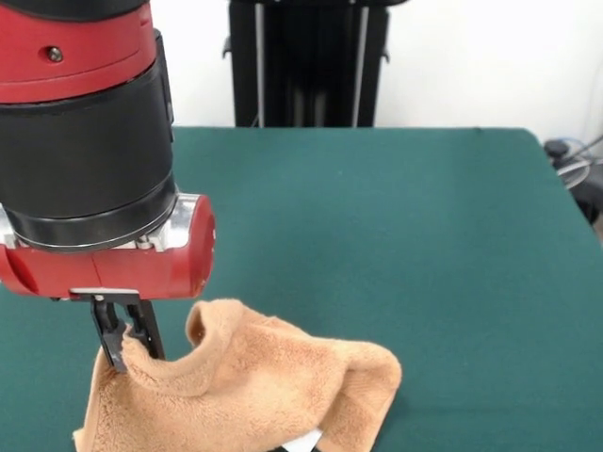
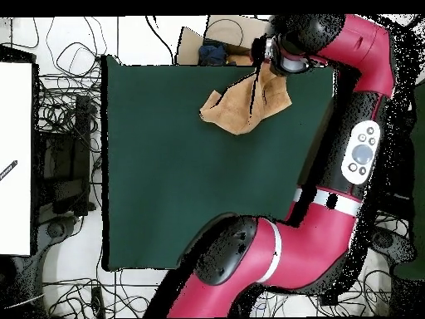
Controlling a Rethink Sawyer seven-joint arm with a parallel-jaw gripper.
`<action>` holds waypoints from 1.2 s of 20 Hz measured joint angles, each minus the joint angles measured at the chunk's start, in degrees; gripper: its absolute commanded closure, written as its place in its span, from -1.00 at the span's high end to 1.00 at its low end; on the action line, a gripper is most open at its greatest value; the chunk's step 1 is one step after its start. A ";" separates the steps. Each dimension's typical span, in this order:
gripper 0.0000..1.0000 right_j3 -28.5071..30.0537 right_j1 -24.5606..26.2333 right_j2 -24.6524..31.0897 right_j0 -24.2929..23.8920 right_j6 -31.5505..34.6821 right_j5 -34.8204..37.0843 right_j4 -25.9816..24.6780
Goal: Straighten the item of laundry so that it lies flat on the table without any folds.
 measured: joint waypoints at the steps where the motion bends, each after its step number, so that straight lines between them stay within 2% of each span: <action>1: -1.00 -0.32 0.05 0.02 0.15 -0.32 0.00 0.00; 9: -1.00 -1.86 0.23 0.86 1.07 -3.80 0.00 -0.01; 18: -1.00 -1.00 -0.11 1.01 1.02 -4.58 -2.09 1.10; 20: -1.00 1.03 -0.99 0.98 0.81 -4.58 -4.95 2.07; 24: -1.00 10.71 -5.64 0.79 -0.45 -4.58 -16.13 3.82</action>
